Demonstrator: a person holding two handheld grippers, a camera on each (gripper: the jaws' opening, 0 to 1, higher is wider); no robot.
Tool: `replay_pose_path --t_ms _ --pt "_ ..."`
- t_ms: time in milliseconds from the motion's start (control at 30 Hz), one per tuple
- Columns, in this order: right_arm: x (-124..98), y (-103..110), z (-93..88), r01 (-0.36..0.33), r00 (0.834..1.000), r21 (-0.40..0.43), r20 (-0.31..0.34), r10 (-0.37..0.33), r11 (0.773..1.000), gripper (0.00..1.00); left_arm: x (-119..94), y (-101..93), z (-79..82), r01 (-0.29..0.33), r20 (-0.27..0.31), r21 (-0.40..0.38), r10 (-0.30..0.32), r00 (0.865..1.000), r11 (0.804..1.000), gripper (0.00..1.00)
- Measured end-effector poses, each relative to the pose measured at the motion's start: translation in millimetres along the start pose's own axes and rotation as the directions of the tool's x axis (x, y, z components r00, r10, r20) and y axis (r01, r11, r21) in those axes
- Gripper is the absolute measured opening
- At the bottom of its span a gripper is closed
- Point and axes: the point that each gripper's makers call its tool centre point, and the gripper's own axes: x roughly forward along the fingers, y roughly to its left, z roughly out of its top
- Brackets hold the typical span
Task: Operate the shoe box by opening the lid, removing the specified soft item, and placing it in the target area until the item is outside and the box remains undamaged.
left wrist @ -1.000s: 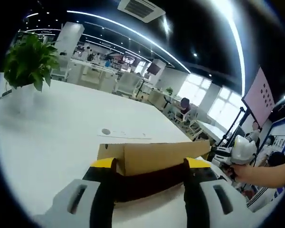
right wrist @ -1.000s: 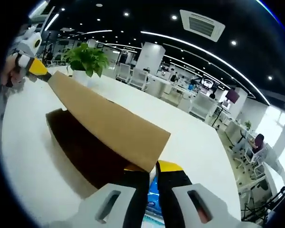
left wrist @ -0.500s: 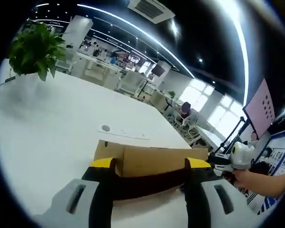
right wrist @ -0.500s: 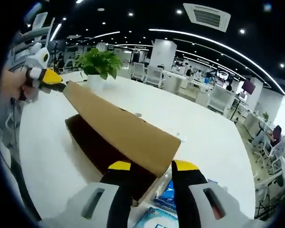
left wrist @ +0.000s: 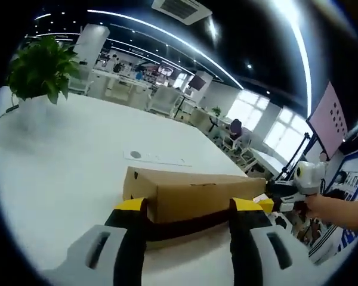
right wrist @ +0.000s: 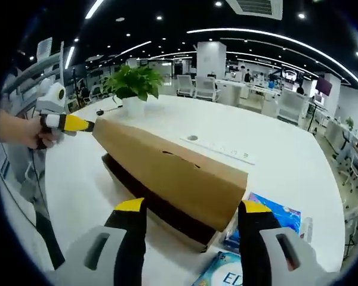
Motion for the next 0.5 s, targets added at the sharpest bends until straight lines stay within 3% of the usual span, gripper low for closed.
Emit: replay_pose_path --t_ms 133,500 --pt "1 2 -8.8 0.002 1.000 -0.031 -0.026 -0.003 1.000 0.61 -3 7.5 -11.9 -0.028 -0.024 0.062 0.029 0.999 0.998 0.46" --pt "6 8 -23.6 0.010 0.998 -0.016 -0.065 -0.011 1.000 0.60 -1 19.3 -29.6 -0.064 -0.050 0.027 0.065 0.997 0.998 0.42"
